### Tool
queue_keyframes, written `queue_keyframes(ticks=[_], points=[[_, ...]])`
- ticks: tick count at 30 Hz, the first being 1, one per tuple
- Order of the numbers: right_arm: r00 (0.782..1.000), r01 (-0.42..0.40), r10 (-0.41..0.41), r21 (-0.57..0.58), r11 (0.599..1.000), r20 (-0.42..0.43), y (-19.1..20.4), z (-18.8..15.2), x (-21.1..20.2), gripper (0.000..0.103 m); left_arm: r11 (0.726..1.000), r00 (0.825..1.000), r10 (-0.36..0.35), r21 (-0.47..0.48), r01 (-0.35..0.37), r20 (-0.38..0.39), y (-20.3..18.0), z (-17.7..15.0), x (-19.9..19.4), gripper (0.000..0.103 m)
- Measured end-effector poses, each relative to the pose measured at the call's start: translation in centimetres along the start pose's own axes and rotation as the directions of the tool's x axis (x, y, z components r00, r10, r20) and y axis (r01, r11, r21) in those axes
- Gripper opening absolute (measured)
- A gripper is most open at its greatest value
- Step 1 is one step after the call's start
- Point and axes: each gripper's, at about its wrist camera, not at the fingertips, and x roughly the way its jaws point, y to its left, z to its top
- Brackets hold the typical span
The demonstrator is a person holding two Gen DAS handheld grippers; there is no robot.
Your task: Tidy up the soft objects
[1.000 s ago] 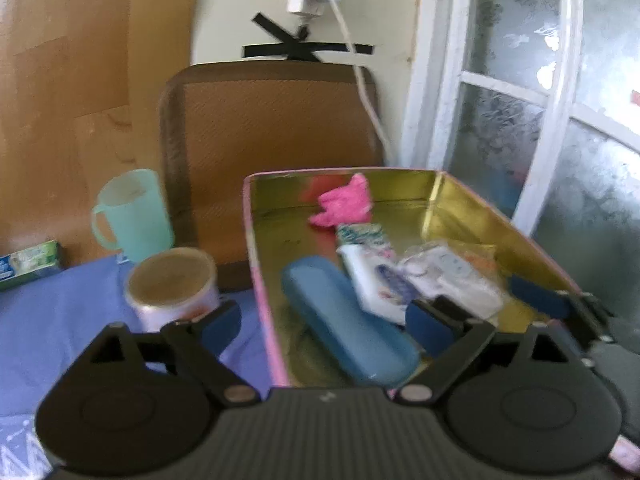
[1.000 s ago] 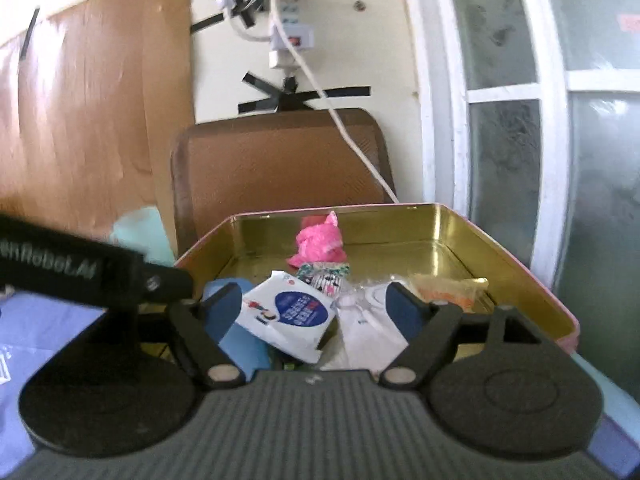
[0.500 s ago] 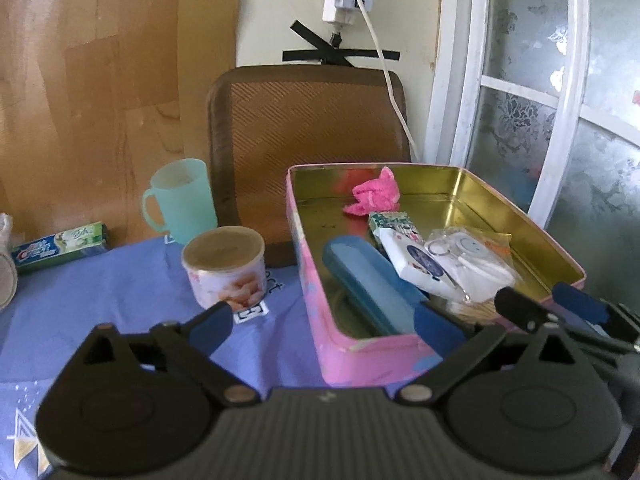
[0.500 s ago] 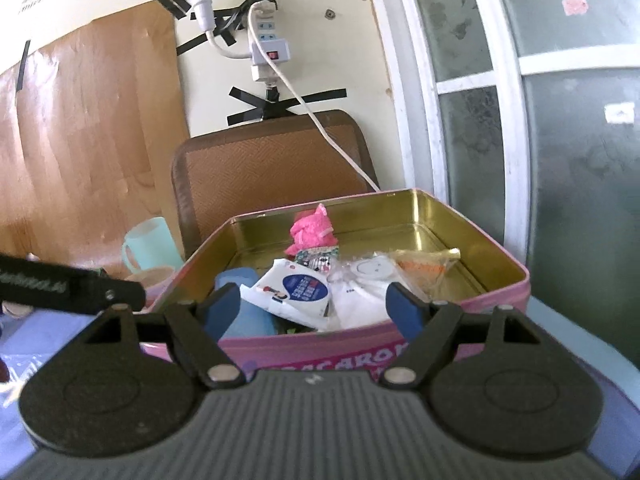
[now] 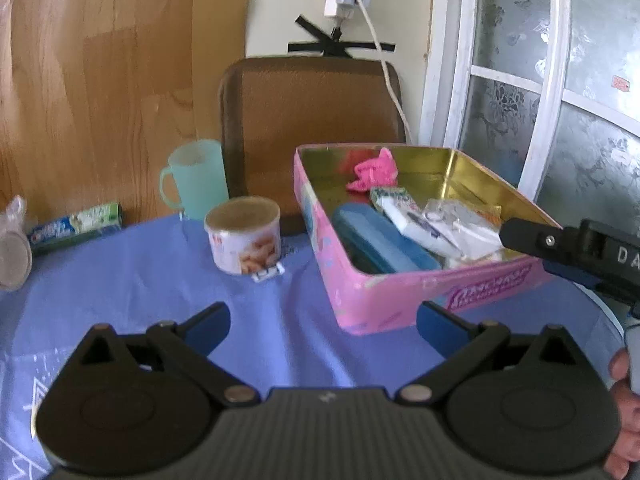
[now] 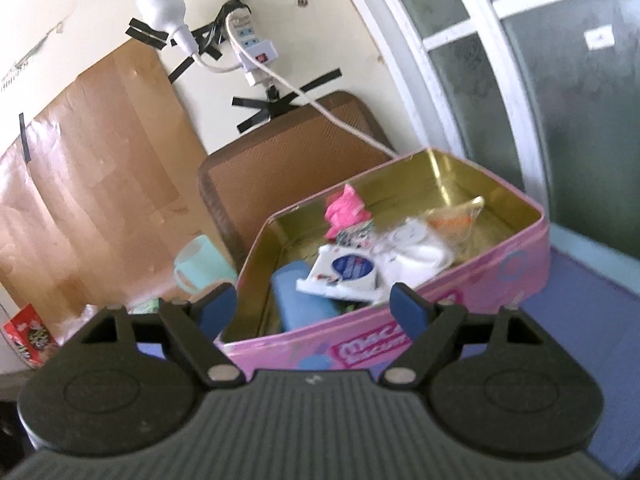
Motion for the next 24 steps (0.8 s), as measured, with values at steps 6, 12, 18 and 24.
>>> queue_keyframes(ticks=[6, 12, 18, 24], points=[[0.999, -0.009, 0.009, 0.013, 1.000, -0.046, 1.3, -0.8, 0.4, 0.087, 0.999, 0.999, 0.026, -0.040, -0.025, 0.021, 1.8, -1.2, -0.5, 0.103], [0.998, -0.011, 0.012, 0.009, 1.000, -0.067, 2.7, -1.3, 0.5, 0.088, 0.996, 0.994, 0.069, -0.062, -0.064, 0.083, 3.1, -1.7, -1.3, 0.103], [0.998, -0.010, 0.010, 0.000, 1.000, -0.061, 3.6, -1.1, 0.2, 0.089, 0.996, 0.994, 0.053, -0.082, -0.045, 0.097, 3.9, -1.8, -1.6, 0.103], [0.999, -0.003, 0.002, -0.008, 1.000, -0.049, 4.3, -1.2, -0.2, 0.090, 0.995, 0.994, 0.049, -0.090, -0.040, 0.098, 4.4, -2.3, -1.7, 0.103]])
